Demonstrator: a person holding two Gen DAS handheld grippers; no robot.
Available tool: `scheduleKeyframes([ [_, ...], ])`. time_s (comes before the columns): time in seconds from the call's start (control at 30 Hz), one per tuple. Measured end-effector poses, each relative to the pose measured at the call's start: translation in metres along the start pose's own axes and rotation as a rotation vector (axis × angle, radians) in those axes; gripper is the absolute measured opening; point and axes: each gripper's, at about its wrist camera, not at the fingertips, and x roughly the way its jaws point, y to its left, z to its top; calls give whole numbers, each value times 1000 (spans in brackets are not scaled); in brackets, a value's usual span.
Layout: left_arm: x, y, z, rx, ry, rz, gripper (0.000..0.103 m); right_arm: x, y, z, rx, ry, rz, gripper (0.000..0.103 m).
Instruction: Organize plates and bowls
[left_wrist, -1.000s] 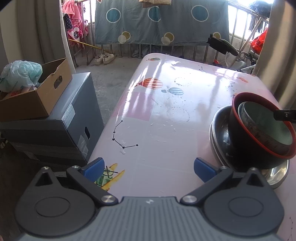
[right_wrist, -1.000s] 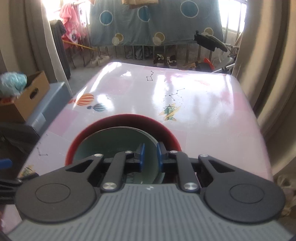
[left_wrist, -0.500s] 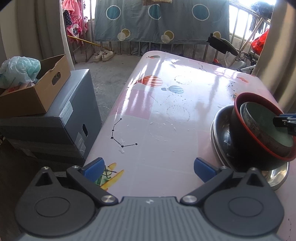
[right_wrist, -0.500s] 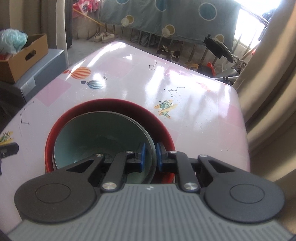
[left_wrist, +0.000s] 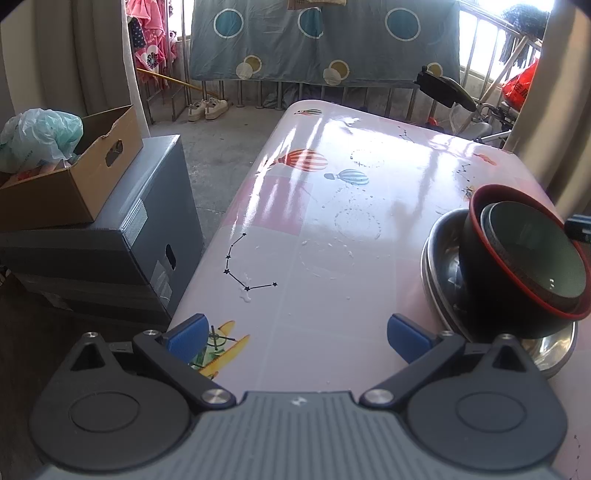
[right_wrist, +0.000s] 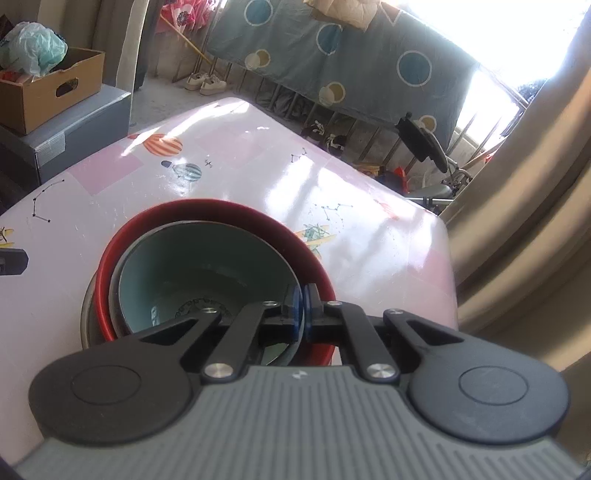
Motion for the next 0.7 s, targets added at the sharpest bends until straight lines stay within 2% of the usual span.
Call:
scheduleKeyframes([
  [0.1, 0, 0, 0, -3, 2, -4, 103, -7, -2, 1, -15, -26, -33, 1],
  [0.17, -1, 0, -1, 0, -1, -1, 103, -10, -6, 2, 6, -28, -18, 1],
  [0.23, -1, 0, -1, 1, -2, -1, 103, -16, -11, 4, 62, -22, 52, 3],
  [0.37, -2, 0, -1, 0, 0, 0, 103, -21, -27, 8, 224, 39, 258, 5],
  [0.47, -3, 0, -1, 3, -2, 3, 103, -28, -35, 7, 313, 82, 373, 7],
  [0.6, -4, 0, 0, 3, -4, 0, 103, -35, -40, 2, 363, 146, 448, 8],
  [0.7, -4, 0, 0, 3, -4, -2, 103, -33, -41, -7, 362, 174, 445, 7],
])
